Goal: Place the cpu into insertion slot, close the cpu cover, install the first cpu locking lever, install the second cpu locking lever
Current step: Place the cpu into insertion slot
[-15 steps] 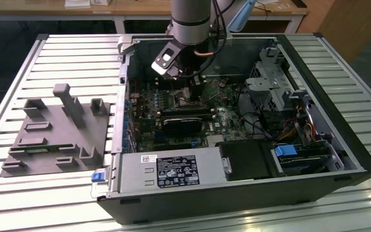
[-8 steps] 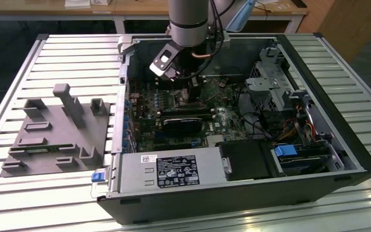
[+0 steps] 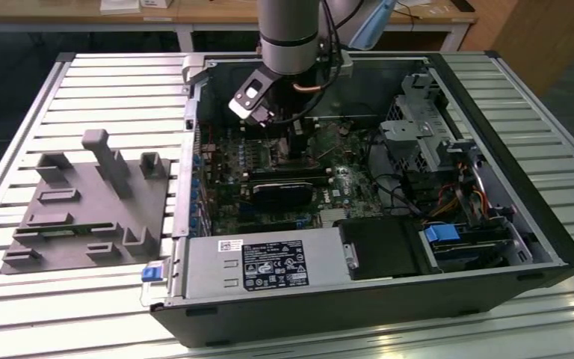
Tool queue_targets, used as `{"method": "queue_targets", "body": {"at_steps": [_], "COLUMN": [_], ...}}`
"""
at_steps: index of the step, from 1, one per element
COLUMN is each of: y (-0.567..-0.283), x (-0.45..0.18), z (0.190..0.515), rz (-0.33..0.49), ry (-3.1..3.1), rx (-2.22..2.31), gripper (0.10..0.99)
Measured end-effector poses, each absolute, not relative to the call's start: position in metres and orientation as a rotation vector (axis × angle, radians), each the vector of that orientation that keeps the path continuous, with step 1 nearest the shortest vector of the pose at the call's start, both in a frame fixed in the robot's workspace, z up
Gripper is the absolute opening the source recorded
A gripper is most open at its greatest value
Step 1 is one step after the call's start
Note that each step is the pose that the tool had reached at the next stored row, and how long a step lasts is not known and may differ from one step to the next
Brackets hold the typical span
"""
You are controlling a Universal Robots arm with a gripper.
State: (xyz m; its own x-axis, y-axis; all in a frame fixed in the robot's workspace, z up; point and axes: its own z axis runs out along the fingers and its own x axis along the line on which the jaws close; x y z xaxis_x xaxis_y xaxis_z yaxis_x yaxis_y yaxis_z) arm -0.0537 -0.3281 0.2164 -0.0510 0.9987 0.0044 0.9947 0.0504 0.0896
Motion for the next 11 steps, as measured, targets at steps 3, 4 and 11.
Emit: {"method": "queue_targets", "body": {"at_steps": [3,4,11], "y": [-0.3280,-0.3280,-0.3280], "x": [-0.0537,-0.0538,-0.0538], "z": [0.2153,0.2149,0.2105], "rz": [0.107,0.107,0.112], "ry": [2.227,2.221,2.182], "rx": [2.131,2.137,2.181], "gripper": [0.537,0.537,0.537]}}
